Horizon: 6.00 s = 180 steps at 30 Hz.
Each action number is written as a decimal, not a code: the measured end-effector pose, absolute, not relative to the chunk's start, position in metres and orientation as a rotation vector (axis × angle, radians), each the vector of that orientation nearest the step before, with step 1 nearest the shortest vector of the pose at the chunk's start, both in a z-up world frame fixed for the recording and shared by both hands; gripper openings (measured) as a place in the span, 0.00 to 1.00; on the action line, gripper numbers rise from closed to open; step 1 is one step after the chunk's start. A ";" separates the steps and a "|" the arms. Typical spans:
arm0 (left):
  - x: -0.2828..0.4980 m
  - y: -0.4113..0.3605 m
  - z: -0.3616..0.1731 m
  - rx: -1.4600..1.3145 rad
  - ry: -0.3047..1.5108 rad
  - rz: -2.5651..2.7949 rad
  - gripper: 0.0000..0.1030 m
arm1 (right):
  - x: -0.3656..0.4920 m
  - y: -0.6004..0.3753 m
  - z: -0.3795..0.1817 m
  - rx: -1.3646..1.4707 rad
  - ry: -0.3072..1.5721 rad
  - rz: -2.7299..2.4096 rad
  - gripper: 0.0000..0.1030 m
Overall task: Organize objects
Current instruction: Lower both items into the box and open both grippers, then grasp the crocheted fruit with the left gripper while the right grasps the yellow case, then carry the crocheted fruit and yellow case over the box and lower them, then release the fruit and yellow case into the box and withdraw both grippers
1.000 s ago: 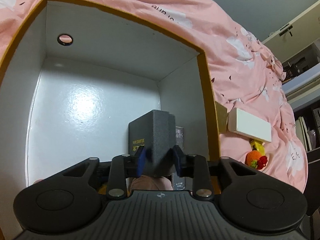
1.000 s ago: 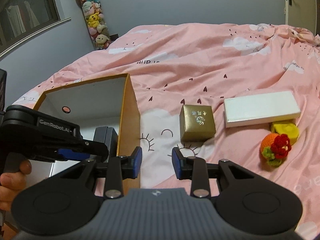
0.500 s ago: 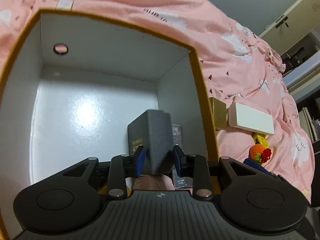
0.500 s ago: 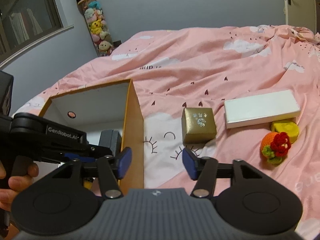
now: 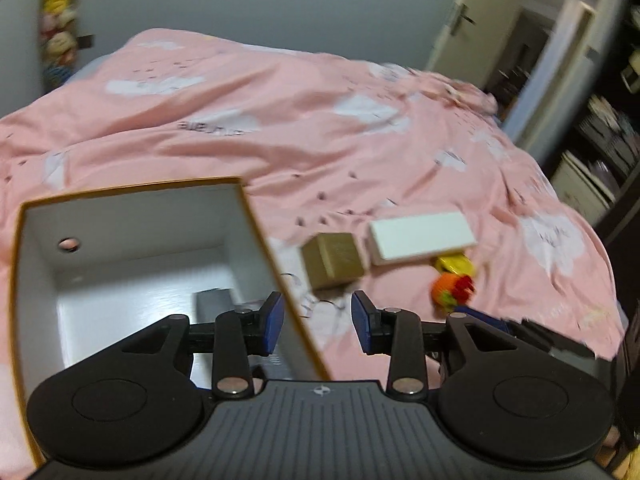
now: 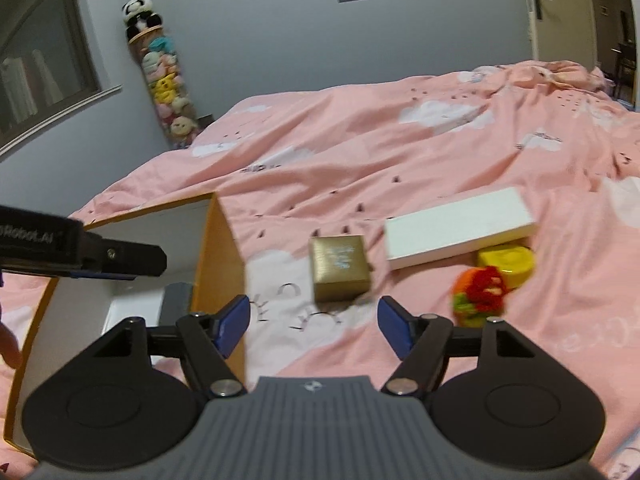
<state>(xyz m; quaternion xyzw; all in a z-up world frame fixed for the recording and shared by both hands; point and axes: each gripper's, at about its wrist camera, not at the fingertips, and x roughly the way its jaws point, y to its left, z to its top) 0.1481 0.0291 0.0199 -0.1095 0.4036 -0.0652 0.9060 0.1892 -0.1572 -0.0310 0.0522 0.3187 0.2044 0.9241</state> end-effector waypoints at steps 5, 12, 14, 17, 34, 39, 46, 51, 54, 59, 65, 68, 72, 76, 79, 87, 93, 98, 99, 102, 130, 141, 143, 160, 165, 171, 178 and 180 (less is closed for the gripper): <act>0.170 0.004 0.019 -0.216 0.878 -0.214 0.43 | 0.196 -0.191 -0.028 0.138 0.652 0.369 0.71; 0.217 -0.019 0.004 -0.200 0.965 -0.203 0.49 | 0.221 -0.229 -0.030 0.108 0.673 0.279 0.66; 0.224 -0.029 -0.002 -0.186 0.985 -0.224 0.50 | 0.229 -0.240 -0.038 0.130 0.696 0.270 0.61; 0.229 -0.048 -0.013 -0.172 1.005 -0.275 0.50 | 0.241 -0.254 -0.048 0.167 0.726 0.252 0.53; 0.265 -0.144 -0.067 0.047 0.993 -0.461 0.62 | 0.271 -0.293 -0.083 0.274 0.740 0.207 0.17; 0.277 -0.148 -0.080 0.012 1.013 -0.490 0.62 | 0.276 -0.305 -0.088 0.349 0.748 0.196 0.06; 0.283 -0.147 -0.091 -0.024 1.002 -0.510 0.56 | 0.272 -0.308 -0.086 0.372 0.699 0.185 0.08; 0.277 -0.138 -0.082 -0.034 0.981 -0.496 0.54 | 0.272 -0.297 -0.080 0.288 0.647 0.212 0.12; 0.271 -0.124 -0.068 -0.049 0.938 -0.460 0.54 | 0.274 -0.287 -0.076 0.227 0.615 0.247 0.19; 0.262 -0.102 -0.050 -0.061 0.889 -0.375 0.54 | 0.290 -0.263 -0.079 0.098 0.625 0.258 0.38; 0.251 -0.090 -0.048 -0.086 0.876 -0.348 0.54 | 0.319 -0.249 -0.096 0.025 0.698 0.225 0.58; 0.247 -0.087 -0.051 -0.100 0.880 -0.338 0.54 | 0.328 -0.250 -0.108 0.034 0.748 0.217 0.58; 0.239 -0.080 -0.048 -0.135 0.868 -0.329 0.54 | 0.324 -0.249 -0.109 0.026 0.736 0.220 0.55; 0.225 -0.074 -0.038 -0.158 0.839 -0.321 0.54 | 0.312 -0.244 -0.104 -0.009 0.708 0.214 0.54; 0.210 -0.065 -0.028 -0.174 0.807 -0.310 0.54 | 0.297 -0.240 -0.097 -0.030 0.679 0.219 0.54; 0.168 -0.032 -0.007 -0.203 0.764 -0.283 0.54 | 0.241 -0.217 -0.064 -0.057 0.610 0.326 0.54; 0.139 -0.002 0.006 -0.219 0.741 -0.243 0.54 | 0.204 -0.189 -0.021 -0.026 0.565 0.482 0.54; 0.119 0.030 0.018 -0.216 0.728 -0.213 0.54 | 0.184 -0.152 0.010 -0.025 0.530 0.624 0.54; 0.116 0.037 0.019 -0.210 0.730 -0.201 0.54 | 0.181 -0.144 0.014 -0.028 0.527 0.654 0.54; 0.109 0.057 0.021 -0.183 0.744 -0.169 0.54 | 0.175 -0.118 0.021 -0.045 0.528 0.730 0.54; 0.142 0.100 -0.051 0.536 1.181 -0.249 0.55 | 0.216 0.063 -0.049 -0.476 0.810 1.042 0.54; 0.152 0.092 -0.068 0.679 1.242 -0.328 0.55 | 0.230 0.084 -0.070 -0.657 0.819 1.156 0.55; 0.151 0.091 -0.071 0.705 1.252 -0.345 0.56 | 0.227 0.085 -0.070 -0.696 0.809 1.163 0.55; 0.134 0.101 -0.061 0.581 1.270 -0.397 0.60 | 0.245 0.048 -0.044 -0.537 0.811 1.112 0.41; 0.145 0.111 -0.046 0.392 1.229 -0.365 0.52 | 0.242 0.022 -0.027 -0.415 0.757 1.044 0.32; 0.159 0.112 -0.044 0.249 1.132 -0.263 0.43 | 0.246 -0.011 -0.013 -0.284 0.696 0.890 0.31; 0.193 0.126 -0.062 0.094 1.219 -0.185 0.35 | 0.242 -0.042 -0.012 -0.181 0.666 0.806 0.31; 0.212 0.120 -0.067 0.041 1.279 -0.115 0.35 | 0.239 -0.050 -0.013 -0.159 0.657 0.790 0.31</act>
